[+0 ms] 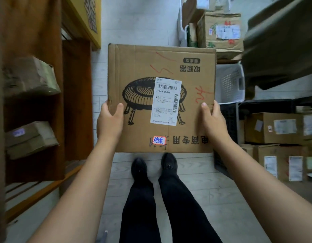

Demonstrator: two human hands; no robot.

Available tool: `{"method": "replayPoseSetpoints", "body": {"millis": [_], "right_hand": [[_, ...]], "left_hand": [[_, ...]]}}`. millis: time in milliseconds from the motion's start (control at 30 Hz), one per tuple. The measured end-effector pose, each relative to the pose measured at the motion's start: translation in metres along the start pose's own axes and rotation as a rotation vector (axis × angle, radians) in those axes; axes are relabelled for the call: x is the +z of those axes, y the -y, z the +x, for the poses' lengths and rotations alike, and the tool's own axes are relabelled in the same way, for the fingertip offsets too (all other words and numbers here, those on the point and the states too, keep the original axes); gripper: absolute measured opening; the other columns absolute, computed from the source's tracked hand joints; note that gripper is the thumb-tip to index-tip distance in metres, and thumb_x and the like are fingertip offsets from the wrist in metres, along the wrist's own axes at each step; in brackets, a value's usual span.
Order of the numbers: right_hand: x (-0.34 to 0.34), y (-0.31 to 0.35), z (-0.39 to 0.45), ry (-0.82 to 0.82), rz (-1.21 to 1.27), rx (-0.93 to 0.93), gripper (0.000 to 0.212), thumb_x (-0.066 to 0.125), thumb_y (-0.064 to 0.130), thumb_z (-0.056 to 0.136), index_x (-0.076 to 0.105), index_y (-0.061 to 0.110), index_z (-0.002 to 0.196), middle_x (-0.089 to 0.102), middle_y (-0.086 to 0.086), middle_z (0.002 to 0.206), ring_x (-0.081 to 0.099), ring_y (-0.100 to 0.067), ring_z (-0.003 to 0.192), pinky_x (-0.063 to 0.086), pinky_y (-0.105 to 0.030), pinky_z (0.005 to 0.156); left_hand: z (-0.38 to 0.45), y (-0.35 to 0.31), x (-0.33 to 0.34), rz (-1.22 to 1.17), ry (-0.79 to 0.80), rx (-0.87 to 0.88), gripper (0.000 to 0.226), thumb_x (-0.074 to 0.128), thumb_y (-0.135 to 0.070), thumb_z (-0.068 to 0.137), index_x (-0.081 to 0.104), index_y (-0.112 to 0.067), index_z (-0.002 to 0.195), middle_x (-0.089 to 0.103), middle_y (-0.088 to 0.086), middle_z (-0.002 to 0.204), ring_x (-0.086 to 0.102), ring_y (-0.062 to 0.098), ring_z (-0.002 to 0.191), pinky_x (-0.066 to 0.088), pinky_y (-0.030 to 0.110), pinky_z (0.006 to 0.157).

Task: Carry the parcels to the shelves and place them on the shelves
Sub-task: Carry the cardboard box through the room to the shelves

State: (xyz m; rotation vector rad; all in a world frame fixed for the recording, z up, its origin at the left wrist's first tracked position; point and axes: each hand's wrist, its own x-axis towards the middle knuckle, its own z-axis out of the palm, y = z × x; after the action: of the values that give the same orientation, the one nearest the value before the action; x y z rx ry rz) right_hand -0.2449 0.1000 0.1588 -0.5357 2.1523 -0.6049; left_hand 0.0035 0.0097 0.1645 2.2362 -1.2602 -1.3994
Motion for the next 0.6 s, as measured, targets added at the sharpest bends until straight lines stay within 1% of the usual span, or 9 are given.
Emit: {"method": "replayPoseSetpoints", "body": {"millis": [133, 233, 267, 367, 433, 500, 600], "right_hand": [[-0.029, 0.028, -0.039, -0.004, 0.002, -0.029, 0.056, 0.04, 0.041, 0.105, 0.034, 0.016, 0.155, 0.052, -0.007, 0.151, 0.047, -0.025, 0.138, 0.033, -0.026, 0.101], [-0.057, 0.049, -0.074, 0.0, 0.008, -0.035, 0.06, 0.042, 0.044, 0.104, 0.031, 0.018, 0.157, 0.05, -0.006, 0.153, 0.046, -0.025, 0.14, 0.035, -0.035, 0.111], [-0.07, 0.059, -0.092, 0.007, 0.005, -0.045, 0.06, 0.043, 0.044, 0.103, 0.032, 0.019, 0.156, 0.051, -0.004, 0.152, 0.047, -0.024, 0.139, 0.035, -0.037, 0.112], [-0.091, 0.072, -0.124, 0.042, -0.013, -0.087, 0.051, 0.048, 0.04, 0.102, 0.041, 0.022, 0.15, 0.057, 0.003, 0.139, 0.053, -0.018, 0.128, 0.041, -0.039, 0.109], [-0.107, 0.083, -0.142, 0.055, -0.019, -0.107, 0.048, 0.05, 0.038, 0.102, 0.045, 0.023, 0.148, 0.057, 0.008, 0.128, 0.053, -0.014, 0.12, 0.043, -0.037, 0.104], [-0.147, 0.112, -0.196, 0.059, 0.009, -0.169, 0.048, 0.05, 0.038, 0.102, 0.045, 0.024, 0.148, 0.056, 0.009, 0.126, 0.052, -0.013, 0.116, 0.043, -0.035, 0.101], [-0.16, 0.12, -0.216, 0.064, 0.022, -0.178, 0.047, 0.05, 0.038, 0.102, 0.044, 0.026, 0.147, 0.056, 0.009, 0.124, 0.054, -0.014, 0.114, 0.044, -0.035, 0.095]], "left_hand": [[-0.039, -0.028, -0.034, 0.027, 0.014, 0.039, 0.066, 0.046, -0.042, 0.104, 0.024, -0.017, 0.161, 0.032, 0.007, 0.165, 0.03, 0.027, 0.151, 0.029, 0.039, 0.117], [-0.074, -0.044, -0.06, 0.007, 0.028, 0.049, 0.068, 0.047, -0.042, 0.103, 0.023, -0.015, 0.161, 0.031, 0.008, 0.166, 0.029, 0.027, 0.152, 0.028, 0.039, 0.118], [-0.09, -0.05, -0.072, -0.002, 0.032, 0.056, 0.069, 0.047, -0.042, 0.103, 0.023, -0.014, 0.161, 0.031, 0.009, 0.166, 0.029, 0.027, 0.152, 0.027, 0.039, 0.119], [-0.121, -0.06, -0.094, -0.011, 0.044, 0.044, 0.07, 0.049, -0.044, 0.101, 0.025, -0.015, 0.161, 0.035, 0.008, 0.164, 0.033, 0.027, 0.15, 0.029, 0.041, 0.119], [-0.142, -0.069, -0.111, -0.012, 0.045, 0.031, 0.07, 0.049, -0.044, 0.101, 0.025, -0.016, 0.161, 0.036, 0.007, 0.163, 0.034, 0.027, 0.149, 0.03, 0.042, 0.118], [-0.198, -0.095, -0.152, -0.056, 0.031, 0.088, 0.071, 0.05, -0.044, 0.101, 0.025, -0.016, 0.161, 0.036, 0.008, 0.164, 0.034, 0.027, 0.15, 0.032, 0.044, 0.119], [-0.218, -0.105, -0.169, -0.07, 0.011, 0.11, 0.071, 0.051, -0.041, 0.101, 0.025, -0.014, 0.161, 0.035, 0.007, 0.164, 0.032, 0.026, 0.15, 0.029, 0.042, 0.12]]}}
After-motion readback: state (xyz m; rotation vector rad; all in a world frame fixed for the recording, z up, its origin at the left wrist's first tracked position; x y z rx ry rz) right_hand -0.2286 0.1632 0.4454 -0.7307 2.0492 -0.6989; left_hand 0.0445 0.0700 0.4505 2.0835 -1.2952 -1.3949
